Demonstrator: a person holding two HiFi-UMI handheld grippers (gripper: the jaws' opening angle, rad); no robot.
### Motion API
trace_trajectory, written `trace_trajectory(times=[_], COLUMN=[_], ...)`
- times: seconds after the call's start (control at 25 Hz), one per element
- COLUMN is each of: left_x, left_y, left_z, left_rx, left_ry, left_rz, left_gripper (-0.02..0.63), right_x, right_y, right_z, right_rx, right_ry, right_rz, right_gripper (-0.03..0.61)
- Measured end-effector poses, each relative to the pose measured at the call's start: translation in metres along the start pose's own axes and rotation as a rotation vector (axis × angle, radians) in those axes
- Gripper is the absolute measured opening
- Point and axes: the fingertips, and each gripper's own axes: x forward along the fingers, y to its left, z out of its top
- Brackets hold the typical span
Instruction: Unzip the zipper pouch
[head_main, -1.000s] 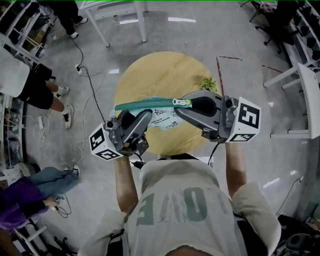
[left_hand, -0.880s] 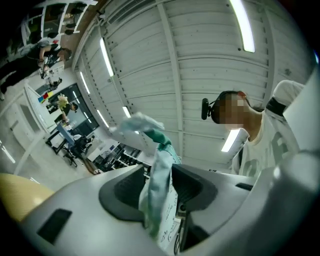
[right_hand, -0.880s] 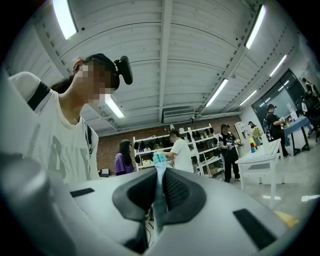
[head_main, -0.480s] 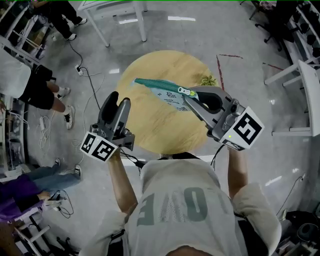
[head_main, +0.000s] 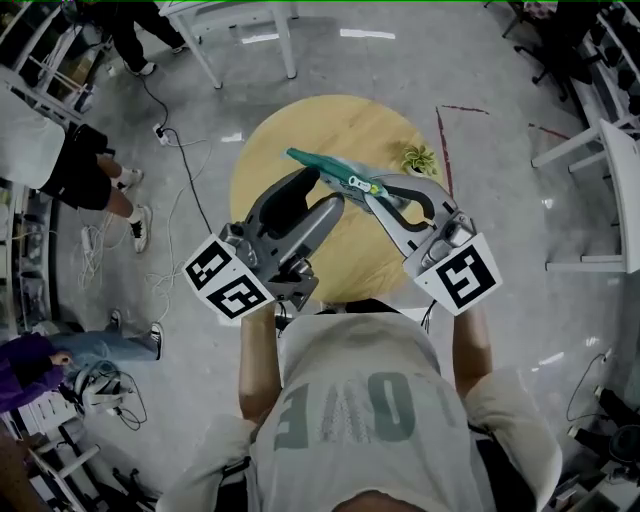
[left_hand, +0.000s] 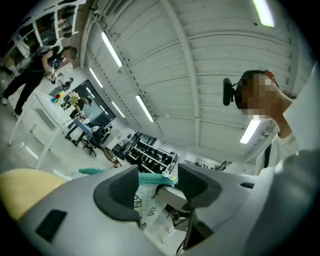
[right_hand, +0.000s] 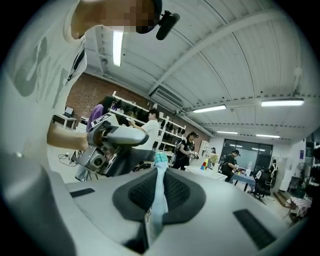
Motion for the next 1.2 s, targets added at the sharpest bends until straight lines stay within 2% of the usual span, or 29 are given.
trace_trajectory(times=[0.12,0.28,0.36,0.88,1.04,1.2], left_x=[0.007,0.013,0.015,0.022,0.021,0.019], left_y=[-0.006,-0.009,-0.01,-0.017,-0.019,-0.02], left_z=[-0.001,-0.012,-0.016,-0.015,-0.018,-0.016], left_rx=[-0.061,0.027,0.04,0.113,0.105,0.06], left_ry=[-0.026,-0.012,0.001,0.041,0.039,0.014], left_rz=[-0.023,-0.011,-0.008,-0.042,-0.053,-0.075], left_gripper=[0.246,0.172,0.158,0.158,0.158,0.158], right_x=[-0.005,-0.016,-0.017,-0.011,-0.011,-0.01], right_y=[0.002,0.003,0.003,0.002,0.007,0.007], right_z=[-0.007,-0.015,-0.014,-0.009,-0.024,-0.028], right_rx=[-0.021,-0.004,0.003,-0.003,-0.098,-0.118], right_ry=[0.021,0.012,0.004,0.013,0.126,0.155], right_rz=[0.01,0.011,0.008,0.002,0.018,0.007], right_gripper=[0.034,0.034,0.034,0.034,0.034,0.034])
